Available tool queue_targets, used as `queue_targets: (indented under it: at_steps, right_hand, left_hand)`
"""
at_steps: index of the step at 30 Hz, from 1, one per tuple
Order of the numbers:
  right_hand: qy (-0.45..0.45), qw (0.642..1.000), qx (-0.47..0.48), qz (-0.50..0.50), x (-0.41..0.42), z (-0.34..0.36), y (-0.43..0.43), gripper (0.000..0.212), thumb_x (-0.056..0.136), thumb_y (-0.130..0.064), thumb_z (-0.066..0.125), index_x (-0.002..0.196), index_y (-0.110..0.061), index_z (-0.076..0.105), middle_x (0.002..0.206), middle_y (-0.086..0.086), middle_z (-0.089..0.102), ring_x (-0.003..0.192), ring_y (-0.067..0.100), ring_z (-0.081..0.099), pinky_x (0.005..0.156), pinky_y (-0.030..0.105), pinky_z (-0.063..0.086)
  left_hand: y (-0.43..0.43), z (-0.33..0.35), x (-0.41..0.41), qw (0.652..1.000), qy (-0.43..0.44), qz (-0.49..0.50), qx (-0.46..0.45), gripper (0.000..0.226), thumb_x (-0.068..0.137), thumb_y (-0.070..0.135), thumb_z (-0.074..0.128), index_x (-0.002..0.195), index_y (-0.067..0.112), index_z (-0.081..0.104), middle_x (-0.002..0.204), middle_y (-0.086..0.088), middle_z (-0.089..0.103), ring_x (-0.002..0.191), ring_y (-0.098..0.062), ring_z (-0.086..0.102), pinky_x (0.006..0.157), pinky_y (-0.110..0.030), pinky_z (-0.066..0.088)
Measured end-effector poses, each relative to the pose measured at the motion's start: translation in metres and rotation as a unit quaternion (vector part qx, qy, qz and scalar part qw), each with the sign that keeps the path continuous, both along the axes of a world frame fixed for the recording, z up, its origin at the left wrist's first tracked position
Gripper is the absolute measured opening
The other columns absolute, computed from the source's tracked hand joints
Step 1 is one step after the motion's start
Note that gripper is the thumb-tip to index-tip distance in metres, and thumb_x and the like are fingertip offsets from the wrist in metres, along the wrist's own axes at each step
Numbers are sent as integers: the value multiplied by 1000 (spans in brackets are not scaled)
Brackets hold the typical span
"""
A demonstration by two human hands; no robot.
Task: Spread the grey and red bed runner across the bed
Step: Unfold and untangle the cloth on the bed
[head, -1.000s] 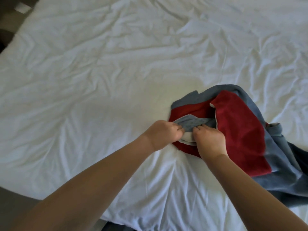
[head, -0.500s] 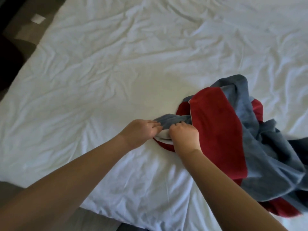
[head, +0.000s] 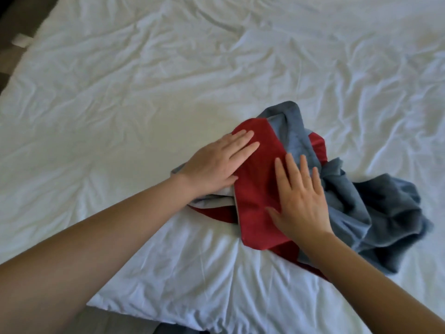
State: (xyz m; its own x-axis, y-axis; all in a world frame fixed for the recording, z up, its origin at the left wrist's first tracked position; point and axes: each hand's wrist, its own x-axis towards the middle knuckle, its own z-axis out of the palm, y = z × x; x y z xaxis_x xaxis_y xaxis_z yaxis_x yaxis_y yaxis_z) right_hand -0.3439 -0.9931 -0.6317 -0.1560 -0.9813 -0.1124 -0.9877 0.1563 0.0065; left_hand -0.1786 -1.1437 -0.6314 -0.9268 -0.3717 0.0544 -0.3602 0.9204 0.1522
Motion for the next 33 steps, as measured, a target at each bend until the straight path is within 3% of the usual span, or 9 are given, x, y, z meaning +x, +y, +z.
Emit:
queue_targets:
  at_steps: [3, 5, 7, 11, 17, 22, 26, 29, 33]
  right_hand:
    - [-21, 996, 37, -77, -29, -18, 7, 109, 70, -40, 77, 151, -8, 11, 149, 23, 31, 134, 40, 36, 105, 49, 36]
    - [-67, 992, 50, -92, -44, -33, 9, 88, 86, -25, 65, 151, -12, 7, 133, 13, 54, 107, 28, 62, 80, 35, 52]
    - [-90, 993, 48, -56, -56, -43, 15, 68, 91, -8, 50, 150, -18, 18, 120, 5, 63, 88, 24, 68, 67, 34, 52]
    - [-147, 988, 37, -14, -85, -48, 36, 48, 93, -13, 46, 139, -23, 41, 113, 3, 67, 91, 26, 67, 71, 39, 54]
    - [-156, 987, 11, 48, -143, -38, 85, 44, 86, -20, 51, 129, -22, 58, 124, 1, 64, 106, 23, 65, 77, 36, 58]
    - [-117, 993, 11, 28, -189, -47, 126, 61, 58, 6, 84, 115, -7, 68, 111, 15, 70, 90, 34, 71, 60, 42, 60]
    - [-157, 987, 27, 4, -208, -51, 142, 50, 79, -7, 72, 127, -11, 60, 126, 12, 62, 109, 32, 64, 80, 46, 57]
    - [-160, 986, -26, 41, -224, -40, 153, 50, 86, -38, 53, 130, -13, 58, 131, 9, 59, 120, 25, 57, 94, 41, 50]
    - [-118, 988, -91, 29, -262, -38, 165, 54, 80, -26, 41, 129, -9, 57, 132, 13, 56, 121, 28, 52, 91, 37, 47]
  left_hand:
    - [-1, -5, -46, 998, -58, -5, -34, 90, 72, 17, 76, 147, 8, 26, 153, -19, 24, 142, -30, 25, 117, -41, 23]
    - [-2, -10, -69, 993, -114, 13, -28, 85, 78, 12, 70, 149, 9, 22, 155, -14, 24, 143, -26, 22, 118, -37, 18]
    - [0, -13, -83, 986, -165, 16, 8, 66, 87, 6, 59, 146, 8, 30, 152, -11, 32, 141, -24, 29, 116, -34, 20]
    - [24, -16, -96, 987, -159, -7, -18, 36, 94, -2, 40, 126, 5, 54, 130, -12, 58, 120, -26, 53, 105, -40, 37]
    - [93, -34, -125, 976, -214, -36, -5, 39, 97, 7, 22, 125, 7, 49, 125, -13, 58, 115, -30, 55, 94, -43, 44]
    - [146, -43, -170, 991, -134, -8, 24, 35, 84, 4, 39, 103, 3, 69, 101, -13, 73, 93, -27, 70, 77, -37, 57]
    - [158, -43, -191, 985, -129, 54, 105, 33, 78, 7, 51, 109, 5, 62, 107, -12, 67, 101, -31, 63, 81, -40, 53]
    - [160, -35, -198, 986, -13, 76, 148, 51, 68, 16, 58, 117, 5, 64, 117, -14, 66, 109, -29, 61, 95, -39, 49]
    - [189, -31, -228, 988, 84, 24, 128, 57, 72, 27, 66, 122, 2, 61, 127, -17, 60, 120, -30, 54, 104, -37, 42]
